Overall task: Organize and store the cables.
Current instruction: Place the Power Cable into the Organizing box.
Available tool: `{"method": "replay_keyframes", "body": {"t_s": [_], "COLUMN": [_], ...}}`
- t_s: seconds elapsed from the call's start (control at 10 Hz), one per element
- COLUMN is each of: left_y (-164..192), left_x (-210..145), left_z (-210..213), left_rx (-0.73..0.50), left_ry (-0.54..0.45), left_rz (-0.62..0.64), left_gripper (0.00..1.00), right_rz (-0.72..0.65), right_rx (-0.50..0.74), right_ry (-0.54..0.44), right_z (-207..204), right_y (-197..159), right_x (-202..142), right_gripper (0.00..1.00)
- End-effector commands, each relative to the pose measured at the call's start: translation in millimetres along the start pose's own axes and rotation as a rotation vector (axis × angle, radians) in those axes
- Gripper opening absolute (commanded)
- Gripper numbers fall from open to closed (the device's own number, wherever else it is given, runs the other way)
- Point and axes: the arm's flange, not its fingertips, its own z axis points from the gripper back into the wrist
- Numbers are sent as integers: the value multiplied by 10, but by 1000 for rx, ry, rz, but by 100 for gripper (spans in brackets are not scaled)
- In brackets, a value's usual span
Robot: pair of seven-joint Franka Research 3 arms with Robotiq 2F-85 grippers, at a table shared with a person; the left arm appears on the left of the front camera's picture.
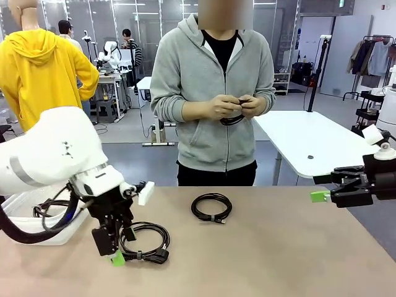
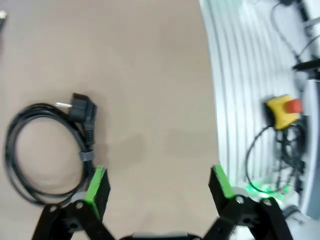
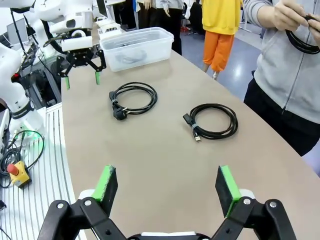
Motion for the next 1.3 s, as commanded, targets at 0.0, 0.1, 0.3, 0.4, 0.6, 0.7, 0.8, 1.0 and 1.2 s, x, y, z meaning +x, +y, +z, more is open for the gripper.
{"method": "replay_keyframes", "body": {"t_s": [0.0,0.1,0.3,0.4,0.6,0.7,0.8,1.0,1.2], "left_y": [99,180,375,463,644,746,816,862,883], "left_x": [130,130,152,153,118,118,110,107,75], "left_z": [-195,-267,-452,-516,-633,-688,-718,-755,-796], "left_rx": [65,92,149,160,138,161,177,131,115], "left_ry": [109,124,227,248,238,229,236,247,244], "left_rz": [73,58,60,56,57,40,44,62,53], "left_gripper": [100,100,100,100,100,100,100,40,0], "right_rz": [-28,-28,-28,-28,-28,-28,-28,-28,-28], "right_rx": [-4,-4,-4,-4,-4,-4,-4,-4,-4], "right_ry": [-14,-14,-14,-14,-14,-14,-14,-14,-14], "right_z": [-13,-13,-13,-13,-13,-13,-13,-13,-13], "right_y": [18,18,18,18,18,18,18,18,18], "right_x": [49,49,49,49,49,49,49,49,49], "right_gripper": [100,100,100,100,100,100,100,100,100]}}
